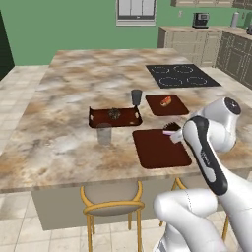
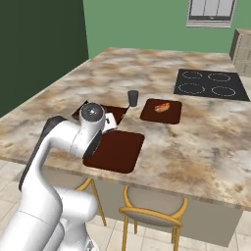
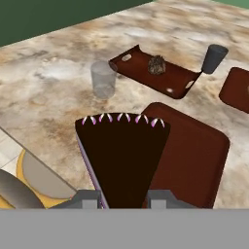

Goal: Take the cakes from the fridge and place them on the empty tray on the dining counter.

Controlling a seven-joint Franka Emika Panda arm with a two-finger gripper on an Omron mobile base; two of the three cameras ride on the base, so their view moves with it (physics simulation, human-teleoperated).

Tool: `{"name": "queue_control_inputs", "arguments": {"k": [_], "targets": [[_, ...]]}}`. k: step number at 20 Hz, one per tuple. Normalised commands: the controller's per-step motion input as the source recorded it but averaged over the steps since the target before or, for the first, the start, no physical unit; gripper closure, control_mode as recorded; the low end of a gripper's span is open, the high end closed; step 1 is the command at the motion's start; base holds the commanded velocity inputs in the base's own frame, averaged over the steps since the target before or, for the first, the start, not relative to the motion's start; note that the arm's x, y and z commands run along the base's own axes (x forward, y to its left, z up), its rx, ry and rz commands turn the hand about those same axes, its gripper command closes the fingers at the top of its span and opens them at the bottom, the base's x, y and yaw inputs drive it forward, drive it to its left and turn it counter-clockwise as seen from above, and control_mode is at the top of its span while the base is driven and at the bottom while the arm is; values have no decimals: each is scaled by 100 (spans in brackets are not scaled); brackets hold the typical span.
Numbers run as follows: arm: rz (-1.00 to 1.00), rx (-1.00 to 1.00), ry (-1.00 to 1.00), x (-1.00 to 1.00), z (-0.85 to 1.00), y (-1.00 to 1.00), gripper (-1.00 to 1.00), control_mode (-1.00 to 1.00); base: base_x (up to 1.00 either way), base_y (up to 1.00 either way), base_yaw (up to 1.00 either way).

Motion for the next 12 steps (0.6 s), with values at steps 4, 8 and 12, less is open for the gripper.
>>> {"name": "queue_control_inputs", "arguments": {"k": [4,8,12], "targets": [[0,4,0,43,-28,0,100,-100,0,0,0],[0,5,0,37,-21,0,100,-100,0,0,0],[2,4,0,16,-10,-8,100,-100,0,0,0]]}}
